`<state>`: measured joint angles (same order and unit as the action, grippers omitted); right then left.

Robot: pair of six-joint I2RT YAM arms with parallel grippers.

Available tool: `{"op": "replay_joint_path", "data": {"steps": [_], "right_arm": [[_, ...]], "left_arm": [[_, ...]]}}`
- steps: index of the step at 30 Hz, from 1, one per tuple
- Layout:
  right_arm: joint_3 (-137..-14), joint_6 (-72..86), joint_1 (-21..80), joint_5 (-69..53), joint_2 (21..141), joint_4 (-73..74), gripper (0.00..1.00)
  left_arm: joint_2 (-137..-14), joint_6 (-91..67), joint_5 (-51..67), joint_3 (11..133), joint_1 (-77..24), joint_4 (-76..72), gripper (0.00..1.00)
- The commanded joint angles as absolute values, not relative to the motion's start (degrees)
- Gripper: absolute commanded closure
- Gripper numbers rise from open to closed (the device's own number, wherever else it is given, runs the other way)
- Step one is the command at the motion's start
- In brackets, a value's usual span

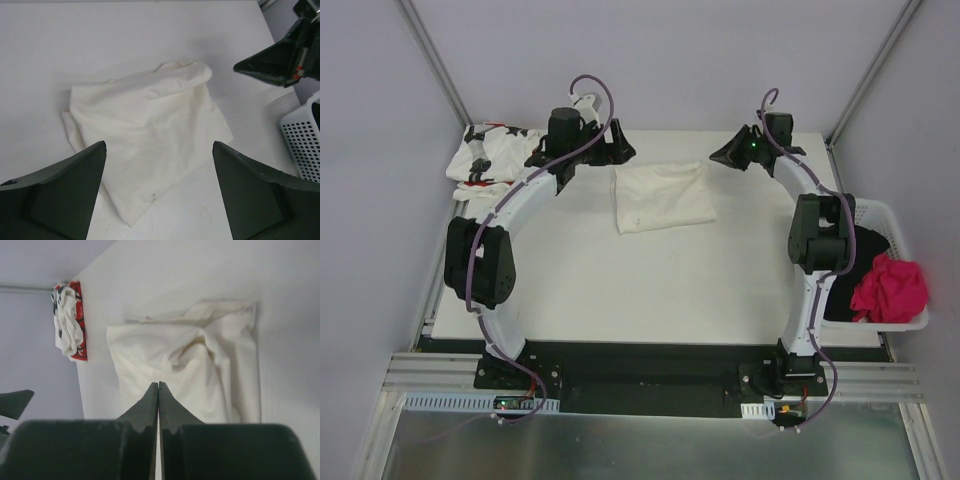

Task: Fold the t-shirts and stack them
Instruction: Fold the long partially folded tshirt into a neat square

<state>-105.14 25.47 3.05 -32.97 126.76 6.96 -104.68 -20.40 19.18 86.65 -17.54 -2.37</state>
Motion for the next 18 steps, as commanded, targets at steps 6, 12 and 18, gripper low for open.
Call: {"op": "replay_joint_path", "data": {"steps": [6,12,18], "right_arm": [[-88.9,28.1,13.9,-33.5,116.8,-2.4,0.99],[-93.1,31.5,15.8,-35.6,123.5,-4.9,0.99],[-103.9,34.0,14.9,-37.8,132.8,-4.5,0.99]], "left_arm": [[-109.0,-26.7,27.9,80.9,-21.4,-13.5,0.15],[-113.9,-31.5,30.2,79.8,-21.4,-19.8,0.15],[-118.7,-32.5,30.1,83.3,-21.4,-20.1,0.16]]}}
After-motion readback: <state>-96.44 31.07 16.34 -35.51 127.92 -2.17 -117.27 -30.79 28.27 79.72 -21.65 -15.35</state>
